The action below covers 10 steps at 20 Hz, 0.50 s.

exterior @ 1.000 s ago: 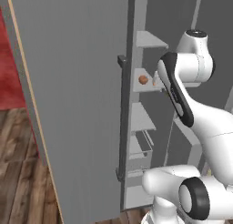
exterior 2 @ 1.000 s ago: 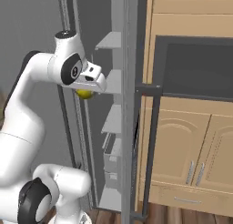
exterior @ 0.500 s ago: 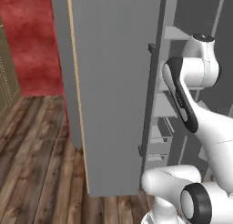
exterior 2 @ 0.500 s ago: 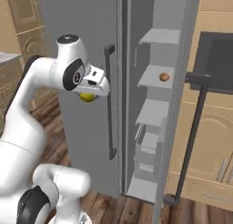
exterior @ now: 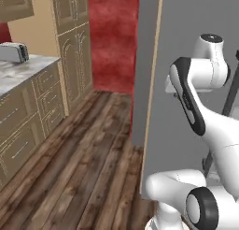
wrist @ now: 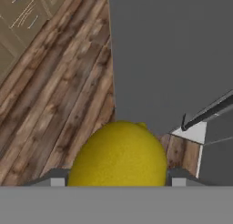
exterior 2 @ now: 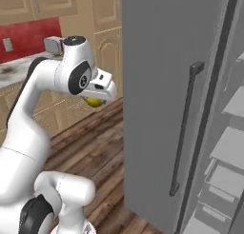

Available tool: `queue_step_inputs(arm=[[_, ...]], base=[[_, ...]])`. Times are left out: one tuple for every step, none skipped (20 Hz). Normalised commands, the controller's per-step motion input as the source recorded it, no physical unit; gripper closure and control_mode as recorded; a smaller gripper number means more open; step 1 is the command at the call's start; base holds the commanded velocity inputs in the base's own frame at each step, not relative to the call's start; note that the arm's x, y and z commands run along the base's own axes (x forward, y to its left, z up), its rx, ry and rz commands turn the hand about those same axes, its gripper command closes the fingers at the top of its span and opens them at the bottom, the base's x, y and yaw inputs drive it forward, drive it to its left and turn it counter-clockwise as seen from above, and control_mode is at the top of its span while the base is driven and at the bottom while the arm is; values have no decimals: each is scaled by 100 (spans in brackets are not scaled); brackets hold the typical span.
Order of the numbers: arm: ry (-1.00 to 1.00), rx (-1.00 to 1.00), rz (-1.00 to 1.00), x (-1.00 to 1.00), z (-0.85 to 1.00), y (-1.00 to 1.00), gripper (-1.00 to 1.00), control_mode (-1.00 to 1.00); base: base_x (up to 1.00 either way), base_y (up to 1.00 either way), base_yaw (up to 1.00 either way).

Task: Take the lemon and onion out of the freezer and place them in the tupperware container on the counter. Then put the tupperware containing the vegetables back in the freezer.

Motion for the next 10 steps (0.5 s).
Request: queue_step_inputs(arm=[[0, 0, 0, 0, 0, 0, 100, 100], [0, 0, 0, 0, 0, 0, 100, 100], [0, 0, 0, 0, 0, 0, 100, 100], [0, 0, 0, 0, 0, 0, 100, 100], [0, 0, 0, 0, 0, 0, 100, 100], [0, 0, 0, 0, 0, 0, 100, 100], [0, 0, 0, 0, 0, 0, 100, 100], [0, 0, 0, 0, 0, 0, 100, 100], [0, 0, 0, 0, 0, 0, 100, 100], [0, 0, 0, 0, 0, 0, 100, 100]], base=[[78, 71, 48], [81, 74, 46], [84, 75, 44], [86, 74, 43], [88, 71, 43], [89, 69, 43], [91, 67, 43], [94, 62, 43], [99, 58, 43], [100, 53, 43]])
